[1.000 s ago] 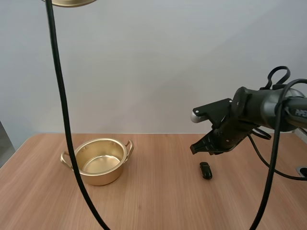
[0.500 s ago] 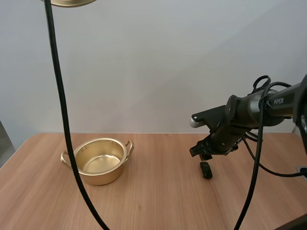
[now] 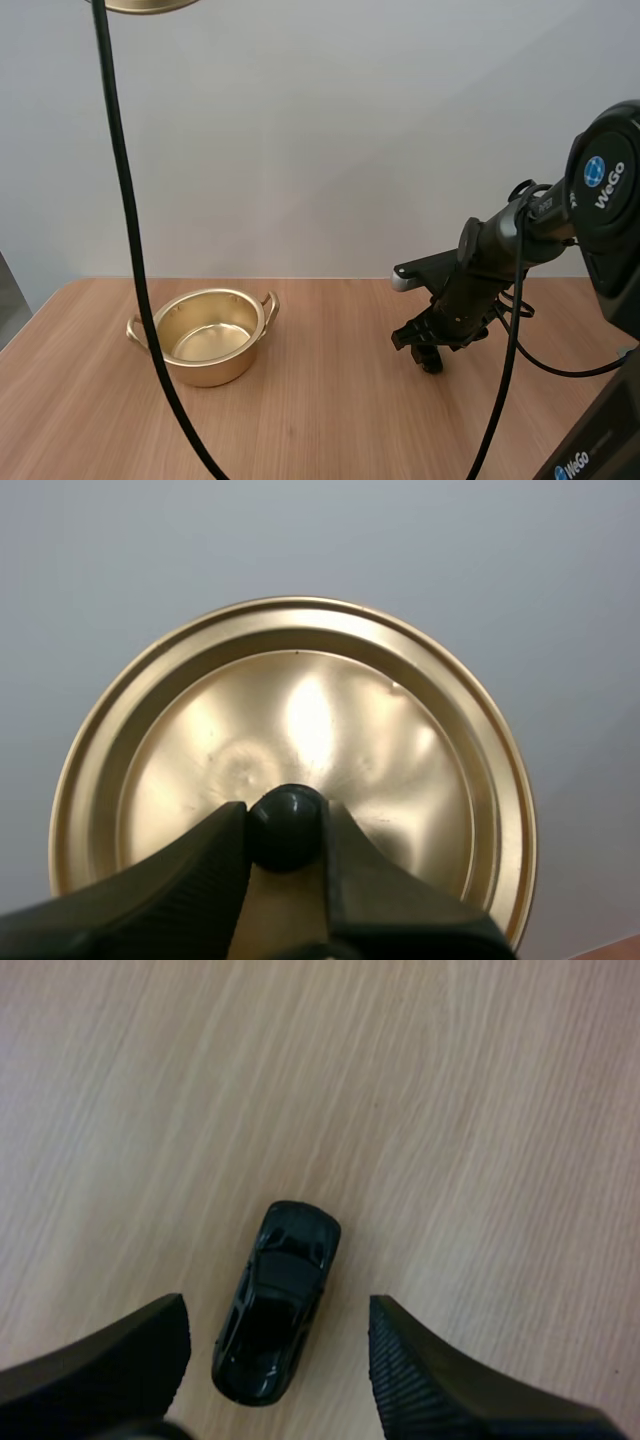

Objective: Open the pot, put the car inside, and close it

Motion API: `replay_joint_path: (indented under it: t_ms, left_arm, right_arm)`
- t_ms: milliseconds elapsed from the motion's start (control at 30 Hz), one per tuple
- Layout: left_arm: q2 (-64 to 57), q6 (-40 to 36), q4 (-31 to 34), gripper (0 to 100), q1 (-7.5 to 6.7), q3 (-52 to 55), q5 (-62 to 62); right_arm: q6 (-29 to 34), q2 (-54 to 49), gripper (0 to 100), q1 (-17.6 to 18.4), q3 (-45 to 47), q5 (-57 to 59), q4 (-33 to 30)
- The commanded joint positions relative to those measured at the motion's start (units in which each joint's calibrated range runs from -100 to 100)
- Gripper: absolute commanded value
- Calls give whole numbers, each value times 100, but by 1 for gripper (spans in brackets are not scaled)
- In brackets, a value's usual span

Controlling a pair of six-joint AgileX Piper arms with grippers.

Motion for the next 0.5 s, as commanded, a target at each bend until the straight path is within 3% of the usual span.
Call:
replay_joint_path:
  t_ms: [0, 133, 300, 333, 467]
  left_arm:
    - [-4, 4, -7, 0, 0, 3, -5]
    - [-4, 4, -7, 0, 0, 3, -5]
    - [-4, 4, -7, 0, 0, 3, -5]
    - [-4, 4, -7, 0, 0, 3, -5]
    - [-4, 4, -7, 0, 0, 3, -5]
  right_arm:
    - [-3, 27, 80, 3, -8, -4, 1]
    - [-37, 28, 60, 3, -8, -21, 1]
    - [-242, 28, 4, 3, -8, 24, 11]
    - [-242, 28, 0, 3, -8, 24, 11]
    - [-347, 28, 0, 3, -8, 24, 146]
